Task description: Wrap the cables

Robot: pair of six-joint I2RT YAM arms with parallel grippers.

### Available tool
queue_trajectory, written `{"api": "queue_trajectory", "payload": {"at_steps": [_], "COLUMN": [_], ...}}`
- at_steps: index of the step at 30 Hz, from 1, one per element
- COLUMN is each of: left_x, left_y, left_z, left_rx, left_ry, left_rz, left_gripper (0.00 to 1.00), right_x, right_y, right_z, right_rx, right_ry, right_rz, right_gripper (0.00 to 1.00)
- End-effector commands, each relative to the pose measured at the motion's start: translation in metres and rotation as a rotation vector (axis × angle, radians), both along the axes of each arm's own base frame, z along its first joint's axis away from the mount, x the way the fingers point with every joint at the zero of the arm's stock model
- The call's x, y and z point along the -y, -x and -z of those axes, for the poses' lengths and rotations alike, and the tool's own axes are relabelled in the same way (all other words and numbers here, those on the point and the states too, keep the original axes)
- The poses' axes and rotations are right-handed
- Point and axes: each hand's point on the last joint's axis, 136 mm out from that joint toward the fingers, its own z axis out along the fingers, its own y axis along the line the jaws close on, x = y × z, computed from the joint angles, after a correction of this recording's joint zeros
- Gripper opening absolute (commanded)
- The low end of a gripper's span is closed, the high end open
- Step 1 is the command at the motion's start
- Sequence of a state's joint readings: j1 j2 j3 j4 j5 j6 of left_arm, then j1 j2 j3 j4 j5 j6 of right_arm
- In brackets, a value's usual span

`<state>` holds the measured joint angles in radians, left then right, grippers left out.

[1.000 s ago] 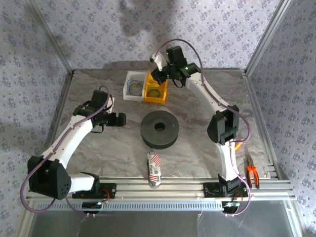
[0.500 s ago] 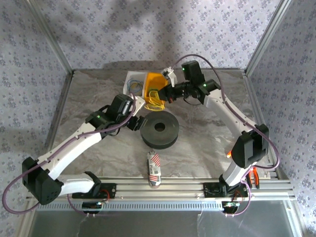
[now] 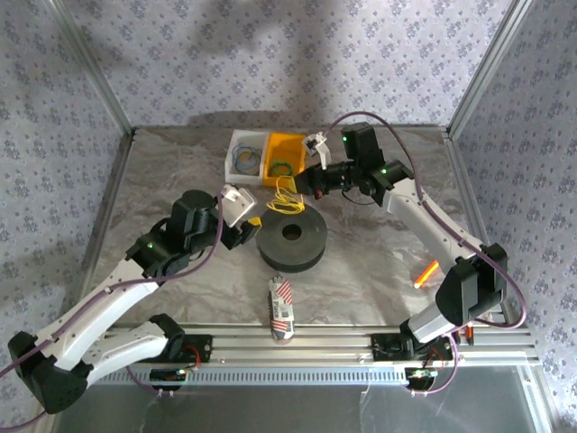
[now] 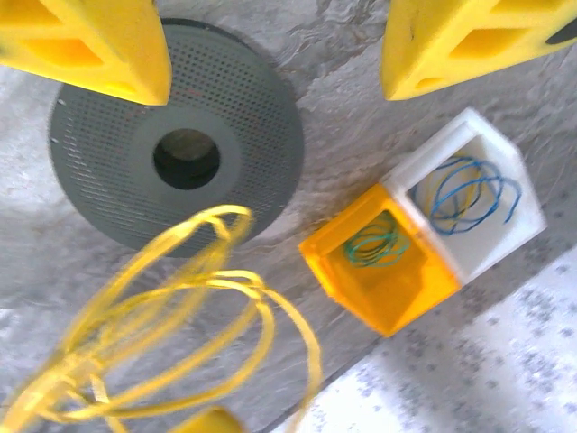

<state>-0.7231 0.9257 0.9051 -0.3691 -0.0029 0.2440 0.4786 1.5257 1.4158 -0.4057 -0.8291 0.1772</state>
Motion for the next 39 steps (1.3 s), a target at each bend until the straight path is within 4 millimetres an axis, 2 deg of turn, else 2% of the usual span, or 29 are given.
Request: {"api": "queue_trajectory", "payload": {"at_steps": [1,5,14,21,24,30,39], "left_x": [0.016,0.018,0.021,0.026,0.026,0.026,0.026], "left_y": [0.023,0.030,0.017,0.017,0.016,0.015,0.015], "left_z": [0.001,0.000,-0.007,-0.008,-0.008,-0.007,-0.001], "left_rx": [0.066,0.130,0.198,0.208,0.209,0.209,0.191], "left_ry": [-0.005,0.005,-0.007,-0.004,-0.006,-0.009,-0.016], "left_rz": [0.160,0.197,0.177,0.195,0.193,0.191,0.194], "left_gripper": [0.64,0.64,0.51,0.51,0.47,0.36,0.12], "right_x": [-0.003,-0.005,-0.014,-0.021,-0.023,-0.027,-0.028], "right_y": [0.010,0.016,0.033,0.041,0.043,0.046,0.044], "right_z": [-0.014,-0.013,-0.009,-0.002,-0.002,-0.001,0.001], "right_rx": [0.009,0.007,0.003,-0.006,-0.005,-0.003,-0.002], "right_ry": [-0.047,-0.052,-0.054,-0.049,-0.050,-0.052,-0.044], "right_rz": [-0.025,-0.036,-0.072,-0.090,-0.099,-0.113,-0.108], "right_gripper": [0.00,0.00,0.00,0.00,0.00,0.00,0.00]}}
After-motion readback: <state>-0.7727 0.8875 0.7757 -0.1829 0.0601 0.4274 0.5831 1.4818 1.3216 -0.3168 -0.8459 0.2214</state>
